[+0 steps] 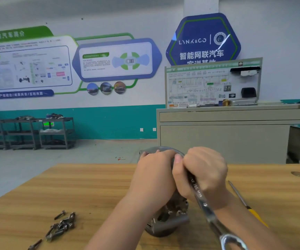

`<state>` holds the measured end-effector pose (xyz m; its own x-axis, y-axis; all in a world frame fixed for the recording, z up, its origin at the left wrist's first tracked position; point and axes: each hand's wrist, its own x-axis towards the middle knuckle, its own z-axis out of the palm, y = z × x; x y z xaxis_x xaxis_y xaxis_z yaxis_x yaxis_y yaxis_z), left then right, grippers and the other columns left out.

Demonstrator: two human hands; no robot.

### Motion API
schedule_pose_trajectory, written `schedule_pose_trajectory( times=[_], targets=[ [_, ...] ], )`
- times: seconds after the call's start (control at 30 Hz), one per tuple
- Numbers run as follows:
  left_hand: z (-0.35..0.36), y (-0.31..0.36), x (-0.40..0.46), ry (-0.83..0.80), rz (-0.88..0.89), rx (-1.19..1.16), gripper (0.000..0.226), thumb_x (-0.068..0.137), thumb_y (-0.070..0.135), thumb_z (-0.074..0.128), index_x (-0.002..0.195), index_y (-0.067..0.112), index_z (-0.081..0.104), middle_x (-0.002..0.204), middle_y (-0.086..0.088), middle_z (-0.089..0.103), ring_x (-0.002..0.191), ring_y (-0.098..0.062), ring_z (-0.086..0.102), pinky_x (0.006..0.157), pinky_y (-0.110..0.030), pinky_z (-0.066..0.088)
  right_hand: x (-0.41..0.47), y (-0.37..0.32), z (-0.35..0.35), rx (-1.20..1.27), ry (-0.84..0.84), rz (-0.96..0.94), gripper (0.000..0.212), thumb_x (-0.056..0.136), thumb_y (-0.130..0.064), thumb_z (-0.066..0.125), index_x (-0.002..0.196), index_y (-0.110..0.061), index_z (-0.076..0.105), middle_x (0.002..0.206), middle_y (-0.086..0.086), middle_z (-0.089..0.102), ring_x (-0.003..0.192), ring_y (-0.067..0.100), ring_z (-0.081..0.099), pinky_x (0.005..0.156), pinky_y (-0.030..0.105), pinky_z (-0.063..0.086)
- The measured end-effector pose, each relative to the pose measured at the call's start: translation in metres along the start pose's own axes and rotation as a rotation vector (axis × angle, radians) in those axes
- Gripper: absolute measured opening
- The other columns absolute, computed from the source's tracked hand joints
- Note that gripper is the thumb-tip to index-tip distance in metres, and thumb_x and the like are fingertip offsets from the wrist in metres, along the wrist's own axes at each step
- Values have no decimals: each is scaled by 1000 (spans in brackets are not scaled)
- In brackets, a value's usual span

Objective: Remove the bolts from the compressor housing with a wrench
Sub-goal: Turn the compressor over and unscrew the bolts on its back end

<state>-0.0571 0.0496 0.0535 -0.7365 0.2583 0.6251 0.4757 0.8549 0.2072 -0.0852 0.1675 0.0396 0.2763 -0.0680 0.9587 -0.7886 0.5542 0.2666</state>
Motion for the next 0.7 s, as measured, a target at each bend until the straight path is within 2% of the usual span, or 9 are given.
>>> schedule_pose_trajectory(
  times=[0.1, 0.17, 0.27, 0.33, 0.43, 0.5, 0.53, 0.63, 0.7],
  targets=[
    [-4, -2, 4, -50, -16, -112, 21, 92, 31, 49, 106, 38, 62, 96, 15, 66, 88, -7, 54, 69, -19, 33, -7, -4, 3, -1, 120, 77, 42, 90, -7, 50, 55, -18, 30, 65, -6, 17, 59, 10, 13, 55, 18, 16],
    [-4, -4, 7, -82, -3, -110, 23, 93, 35, 50, 112, 40, 63, 105, 17, 68, 89, -5, 54, 67, -15, 34, -10, -2, 2, 41, 144, 146, 40, 94, -12, 47, 58, -19, 29, 65, -11, 18, 58, 4, 14, 55, 11, 17],
    [-4, -9, 9, -131, 6, -76, 29, 93, 37, 52, 121, 43, 59, 118, 18, 65, 107, -7, 56, 86, -23, 41, -18, 8, 2, 181, 136, 334, 41, 95, -17, 44, 56, -13, 32, 62, -12, 19, 51, -1, 22, 51, 8, 20],
    [-5, -14, 9, -158, -20, -98, 33, 92, 38, 54, 124, 45, 58, 122, 19, 63, 110, -5, 55, 90, -22, 40, -24, 18, -1, 294, 117, 430, 36, 93, -16, 40, 57, -13, 33, 57, -6, 25, 49, -3, 27, 48, 11, 23],
    [-7, -22, 9, -158, -51, -155, 28, 89, 45, 59, 117, 46, 63, 114, 23, 65, 99, 2, 53, 81, -16, 38, -32, 32, -6, 396, 92, 626, 32, 90, -24, 39, 59, -17, 35, 53, -6, 29, 48, 2, 30, 49, 16, 26],
    [-9, -27, 8, -141, -75, -191, 24, 86, 50, 62, 110, 47, 66, 102, 27, 65, 95, 3, 54, 75, -13, 39, -34, 38, -5, 437, 77, 865, 43, 85, -39, 43, 54, -10, 38, 48, -1, 32, 45, 7, 32, 46, 19, 28],
    [-9, -29, 8, -131, -87, -201, 23, 85, 52, 63, 107, 47, 66, 95, 29, 64, 94, 3, 55, 74, -13, 39, -33, 40, -4, 457, 47, 1004, 45, 83, -47, 47, 52, -14, 44, 44, -1, 35, 42, 9, 34, 44, 19, 29],
    [-7, -30, 6, -108, -110, -211, 15, 83, 53, 65, 97, 49, 65, 82, 33, 58, 89, 5, 54, 71, -14, 40, -23, 48, 0, 384, -141, 1346, 56, 77, -67, 61, 47, -20, 54, 38, -6, 39, 35, 9, 33, 38, 21, 27],
    [-5, -29, 5, -91, -125, -218, 8, 83, 52, 66, 89, 48, 62, 82, 30, 61, 86, 6, 54, 68, -15, 40, -14, 48, -2, 337, -268, 1430, 57, 70, -70, 62, 59, -14, 62, 38, -5, 37, 34, 11, 29, 38, 21, 24]
  ],
)
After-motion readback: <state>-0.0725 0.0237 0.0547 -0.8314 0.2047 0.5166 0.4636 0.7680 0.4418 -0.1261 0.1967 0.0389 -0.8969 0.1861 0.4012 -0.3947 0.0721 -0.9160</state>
